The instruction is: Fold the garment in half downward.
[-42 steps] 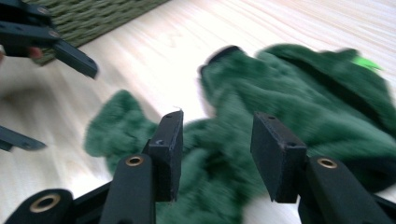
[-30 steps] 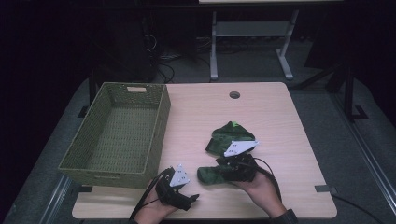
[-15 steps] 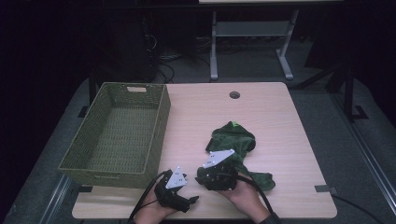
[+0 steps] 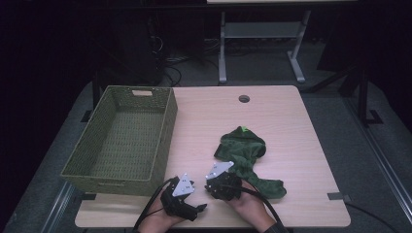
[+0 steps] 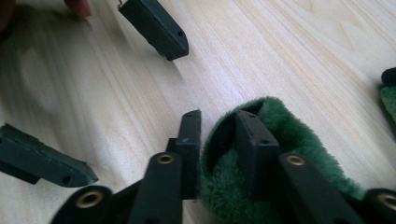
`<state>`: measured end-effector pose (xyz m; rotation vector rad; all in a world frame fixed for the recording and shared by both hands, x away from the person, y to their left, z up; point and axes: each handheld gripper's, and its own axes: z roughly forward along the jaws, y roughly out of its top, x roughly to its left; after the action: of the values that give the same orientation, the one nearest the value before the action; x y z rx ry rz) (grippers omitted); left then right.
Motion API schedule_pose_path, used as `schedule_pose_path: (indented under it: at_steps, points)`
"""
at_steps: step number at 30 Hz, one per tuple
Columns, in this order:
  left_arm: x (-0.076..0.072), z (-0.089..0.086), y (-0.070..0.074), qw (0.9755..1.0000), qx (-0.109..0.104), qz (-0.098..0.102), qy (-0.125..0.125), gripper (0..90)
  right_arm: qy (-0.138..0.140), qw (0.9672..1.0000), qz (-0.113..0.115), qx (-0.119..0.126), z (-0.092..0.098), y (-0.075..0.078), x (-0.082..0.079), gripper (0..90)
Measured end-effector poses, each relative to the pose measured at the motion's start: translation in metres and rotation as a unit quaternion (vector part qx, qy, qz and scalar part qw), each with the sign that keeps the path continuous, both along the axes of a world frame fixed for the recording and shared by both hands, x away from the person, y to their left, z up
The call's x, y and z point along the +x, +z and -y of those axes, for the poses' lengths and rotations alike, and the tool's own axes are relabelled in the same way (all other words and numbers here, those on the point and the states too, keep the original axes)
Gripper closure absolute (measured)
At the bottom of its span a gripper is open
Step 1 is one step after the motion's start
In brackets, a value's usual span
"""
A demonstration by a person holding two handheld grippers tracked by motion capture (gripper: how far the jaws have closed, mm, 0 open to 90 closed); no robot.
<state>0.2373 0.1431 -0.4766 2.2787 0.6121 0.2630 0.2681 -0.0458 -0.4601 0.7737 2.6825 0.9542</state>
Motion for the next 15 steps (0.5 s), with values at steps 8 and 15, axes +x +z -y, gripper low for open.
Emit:
schedule_pose_path:
  at_steps: [8,15]
  points:
    - [0.0002,0.0,0.0001,1.0,0.0,0.001,-0.001,12.7,0.011,0.9998,-0.015,0.012,-0.0003,-0.0007,-0.0037,86.4]
    - [0.0002,0.0004,-0.0001,1.0,-0.002,0.0,0.001,12.6,0.029,0.998,-0.037,0.042,0.0022,0.0059,-0.0068,86.8]
